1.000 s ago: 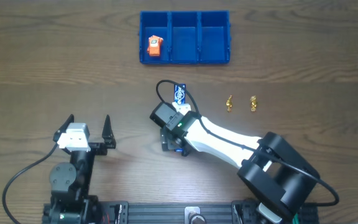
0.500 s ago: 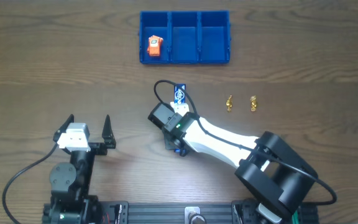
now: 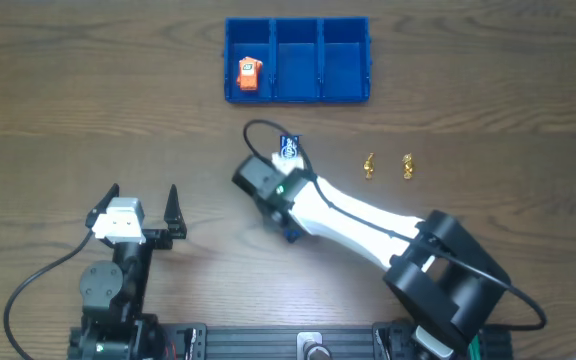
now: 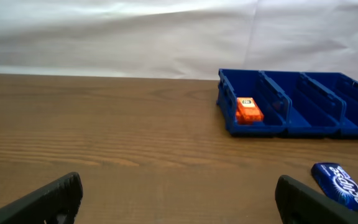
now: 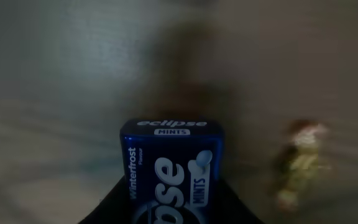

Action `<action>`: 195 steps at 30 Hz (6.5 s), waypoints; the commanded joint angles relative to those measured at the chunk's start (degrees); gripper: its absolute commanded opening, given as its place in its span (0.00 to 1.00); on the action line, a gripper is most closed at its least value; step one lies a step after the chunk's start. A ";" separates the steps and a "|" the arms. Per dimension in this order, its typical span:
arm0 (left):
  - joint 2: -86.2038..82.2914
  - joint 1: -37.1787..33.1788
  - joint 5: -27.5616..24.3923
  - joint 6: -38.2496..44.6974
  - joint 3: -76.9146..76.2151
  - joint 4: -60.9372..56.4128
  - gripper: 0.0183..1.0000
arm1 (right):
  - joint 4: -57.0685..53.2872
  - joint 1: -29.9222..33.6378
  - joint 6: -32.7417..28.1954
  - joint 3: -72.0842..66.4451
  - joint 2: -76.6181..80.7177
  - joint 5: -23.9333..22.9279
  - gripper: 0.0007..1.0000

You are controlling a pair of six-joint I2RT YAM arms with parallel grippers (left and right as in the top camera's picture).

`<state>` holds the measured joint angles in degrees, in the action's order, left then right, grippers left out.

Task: Sort Candies Into Trays

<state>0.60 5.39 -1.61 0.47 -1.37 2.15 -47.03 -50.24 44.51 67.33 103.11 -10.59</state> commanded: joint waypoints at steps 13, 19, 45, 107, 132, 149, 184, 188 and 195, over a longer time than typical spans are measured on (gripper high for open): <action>-0.39 -0.22 0.55 0.83 1.09 2.32 1.00 | 19.85 19.21 -25.53 34.07 15.02 -16.81 0.12; -0.39 -0.24 0.55 0.83 1.09 2.32 1.00 | 27.26 19.78 -25.46 34.05 21.20 -14.60 0.12; -0.39 -0.22 0.52 0.83 1.09 2.32 1.00 | 2.80 14.91 -17.53 36.46 7.19 -9.27 1.00; -0.39 -0.22 0.55 0.83 1.09 2.32 1.00 | 12.70 15.69 -20.94 24.76 -0.68 -11.43 0.13; -0.39 -0.22 0.52 0.83 1.09 2.32 1.00 | 34.16 21.79 -28.00 25.42 17.73 -8.66 0.14; -0.39 -0.22 0.52 0.83 1.09 2.32 1.00 | 36.61 21.70 -26.62 25.44 17.79 -8.66 1.00; -0.39 -0.22 0.55 0.83 1.09 2.32 1.00 | 18.49 37.70 -30.45 -37.38 -67.71 13.35 1.00; -0.39 -0.22 0.55 0.83 1.09 2.32 1.00 | 16.81 35.43 -26.64 -37.38 -62.01 16.35 1.00; -0.39 -0.22 0.52 0.83 1.09 2.32 1.00 | 18.43 28.92 -23.43 -35.43 -44.76 17.14 1.00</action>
<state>0.58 5.34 -1.63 0.47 -1.39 2.20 -28.82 -18.83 18.96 30.15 52.64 4.86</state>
